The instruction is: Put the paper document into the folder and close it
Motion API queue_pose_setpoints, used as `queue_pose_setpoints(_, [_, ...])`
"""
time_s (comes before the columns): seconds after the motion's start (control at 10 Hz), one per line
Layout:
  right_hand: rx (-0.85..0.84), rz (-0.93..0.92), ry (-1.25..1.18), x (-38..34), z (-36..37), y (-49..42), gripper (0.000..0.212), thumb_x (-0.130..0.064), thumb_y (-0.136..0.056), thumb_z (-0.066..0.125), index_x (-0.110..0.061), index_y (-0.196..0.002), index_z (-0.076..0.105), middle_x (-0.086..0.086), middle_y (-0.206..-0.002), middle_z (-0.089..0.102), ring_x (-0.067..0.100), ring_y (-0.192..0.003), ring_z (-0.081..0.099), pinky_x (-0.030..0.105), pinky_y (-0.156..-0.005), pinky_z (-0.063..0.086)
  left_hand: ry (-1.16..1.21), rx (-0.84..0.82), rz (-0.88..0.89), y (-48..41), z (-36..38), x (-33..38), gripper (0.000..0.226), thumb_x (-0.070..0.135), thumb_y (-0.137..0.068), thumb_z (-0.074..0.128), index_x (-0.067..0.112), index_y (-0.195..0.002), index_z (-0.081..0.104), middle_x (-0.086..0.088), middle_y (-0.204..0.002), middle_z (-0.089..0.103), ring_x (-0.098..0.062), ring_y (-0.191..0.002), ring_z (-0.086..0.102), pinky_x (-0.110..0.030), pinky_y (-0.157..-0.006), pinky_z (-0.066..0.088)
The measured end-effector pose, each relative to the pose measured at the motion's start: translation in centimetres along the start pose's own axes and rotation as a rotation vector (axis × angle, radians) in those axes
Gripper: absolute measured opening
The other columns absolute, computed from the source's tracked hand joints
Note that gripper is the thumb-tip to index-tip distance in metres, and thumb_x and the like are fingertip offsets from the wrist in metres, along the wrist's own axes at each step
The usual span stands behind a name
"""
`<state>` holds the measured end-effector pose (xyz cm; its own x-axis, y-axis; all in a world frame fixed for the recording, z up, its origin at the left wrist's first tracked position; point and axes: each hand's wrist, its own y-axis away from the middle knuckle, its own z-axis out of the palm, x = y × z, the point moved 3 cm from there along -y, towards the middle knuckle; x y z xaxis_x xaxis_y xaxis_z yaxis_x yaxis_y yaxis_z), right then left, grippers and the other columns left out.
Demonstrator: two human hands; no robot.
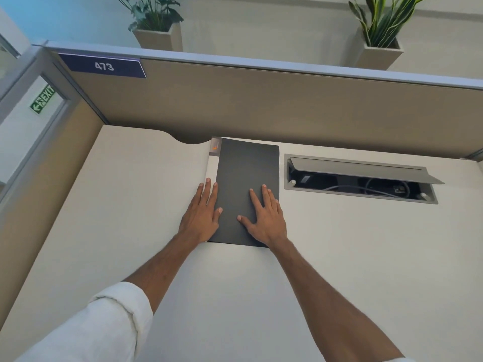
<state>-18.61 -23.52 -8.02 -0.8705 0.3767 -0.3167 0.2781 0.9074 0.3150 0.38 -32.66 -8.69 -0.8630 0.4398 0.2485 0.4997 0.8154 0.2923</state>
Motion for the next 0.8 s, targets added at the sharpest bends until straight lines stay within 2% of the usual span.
queue_pose_setpoints(0.5, [-0.022,0.008,0.014,0.1,-0.7,-1.4,0.094,-0.076,-0.104,0.044,-0.034,-0.178,0.003,0.003,-0.186,-0.014,0.028,-0.176,-0.007,0.048,-0.143,0.008,-0.029,-0.008,0.001,-1.5,-0.5,-0.1,0.078,0.044,-0.118,0.036,0.019,-0.177,-0.01,-0.003,-0.185,-0.019,-0.029,-0.175,-0.009,-0.046,-0.143,0.011])
queue_pose_setpoints(0.8, [-0.056,-0.014,0.008,-0.1,-1.0,2.5,0.081,-0.058,-0.113,0.041,-0.026,-0.179,0.006,0.006,-0.187,-0.01,0.027,-0.176,-0.005,0.047,-0.143,0.005,-0.054,0.007,0.02,2.1,-1.5,1.6,0.07,0.045,-0.12,0.024,0.019,-0.178,-0.005,-0.004,-0.186,-0.012,-0.026,-0.175,-0.007,-0.048,-0.143,0.009])
